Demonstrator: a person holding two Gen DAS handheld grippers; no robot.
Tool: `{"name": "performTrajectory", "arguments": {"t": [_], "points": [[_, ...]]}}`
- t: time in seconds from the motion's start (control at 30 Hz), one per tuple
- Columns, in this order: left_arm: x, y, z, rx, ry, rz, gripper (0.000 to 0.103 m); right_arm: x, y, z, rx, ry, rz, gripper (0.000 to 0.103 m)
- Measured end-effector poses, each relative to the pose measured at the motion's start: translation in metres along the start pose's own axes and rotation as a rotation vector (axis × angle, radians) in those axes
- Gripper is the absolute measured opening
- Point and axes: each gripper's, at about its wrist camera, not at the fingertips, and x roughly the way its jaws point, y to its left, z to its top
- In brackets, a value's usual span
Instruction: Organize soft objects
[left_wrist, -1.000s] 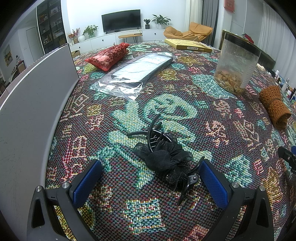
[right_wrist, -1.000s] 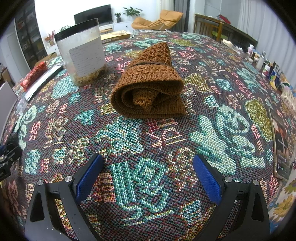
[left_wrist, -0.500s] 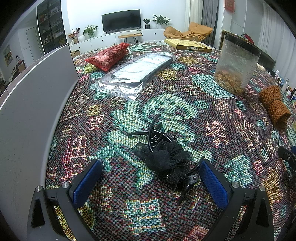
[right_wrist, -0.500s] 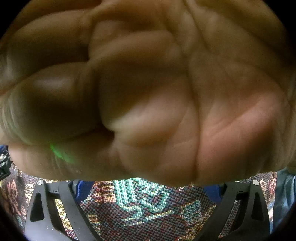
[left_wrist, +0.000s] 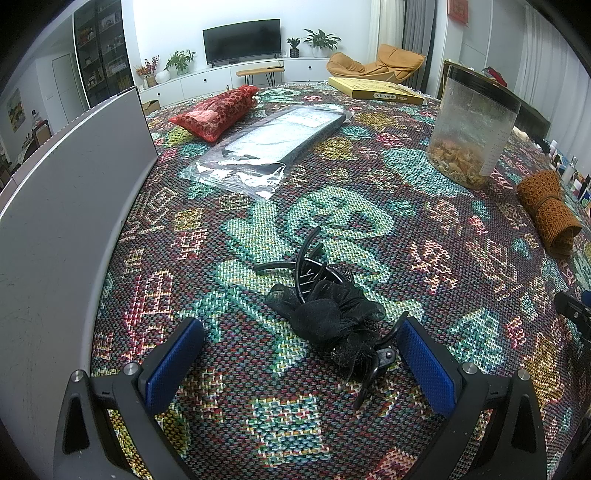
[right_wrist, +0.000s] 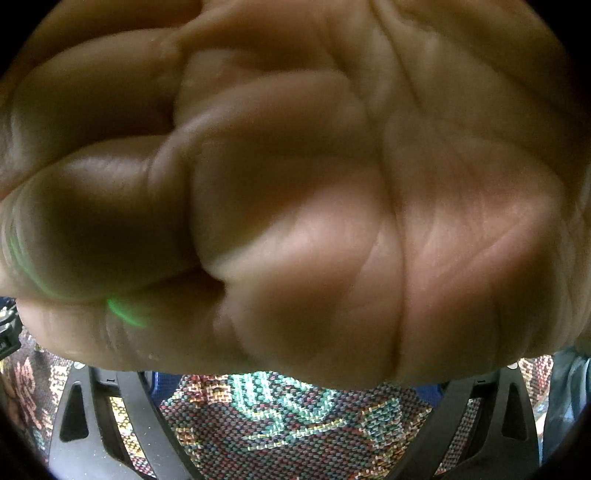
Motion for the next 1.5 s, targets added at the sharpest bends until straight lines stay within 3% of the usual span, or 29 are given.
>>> {"name": "performTrajectory", "arguments": {"t": [0.43,0.53,0.7,0.8,0.9,1.0,1.1,1.17,1.23,1.3,1.33,1.37,1.4,1.5], "points": [[-0.001,0.0,0.001,0.008,0.028,-0.016,0.103,-0.001,0.0,-0.003,-0.001,-0.003,0.003,0.099],[-0.008,0.005,-0.001,0.007,0.101,-0.061,0.103,-0.001,-0.001,-0.004,-0.001,-0.003,0.003,0.099],[-0.028,0.03,-0.016,-0.139,0.119,-0.187,0.103,-0.001,0.0,-0.002,0.003,-0.004,0.0,0.099],[-0.027,0.023,-0.011,-0.126,0.122,-0.182,0.103,-0.001,0.0,-0.003,-0.004,0.001,0.006,0.099],[-0.019,0.005,0.001,-0.071,0.122,-0.148,0.103,0.0,-0.014,0.012,-0.063,0.102,0.079,0.096],[-0.002,-0.013,0.012,-0.001,0.133,-0.073,0.103,-0.025,-0.05,0.039,0.069,0.037,0.137,0.097],[0.007,-0.025,0.018,0.041,0.104,-0.02,0.102,-0.033,-0.068,0.087,0.135,0.005,0.203,0.097],[0.008,-0.023,0.02,0.035,0.094,-0.031,0.096,-0.016,-0.056,0.112,0.092,0.059,0.205,0.097],[0.003,-0.02,0.021,0.046,0.062,-0.032,0.072,0.016,-0.032,0.129,-0.007,0.151,0.198,0.097],[-0.001,-0.017,0.021,0.052,0.05,-0.046,0.057,0.048,-0.007,0.124,-0.088,0.24,0.173,0.095],[-0.002,-0.015,0.022,0.043,0.059,-0.063,0.057,0.055,-0.003,0.12,-0.116,0.249,0.127,0.089],[-0.006,-0.009,0.022,0.021,0.059,-0.091,0.057,0.057,0.0,0.116,-0.15,0.238,0.044,0.075],[-0.01,-0.006,0.023,-0.005,0.052,-0.125,0.057,0.053,-0.001,0.115,-0.147,0.222,0.046,0.069],[-0.037,0.007,0.022,-0.087,0.001,-0.223,0.057,0.018,-0.015,0.11,-0.084,0.164,0.111,0.067]]}}
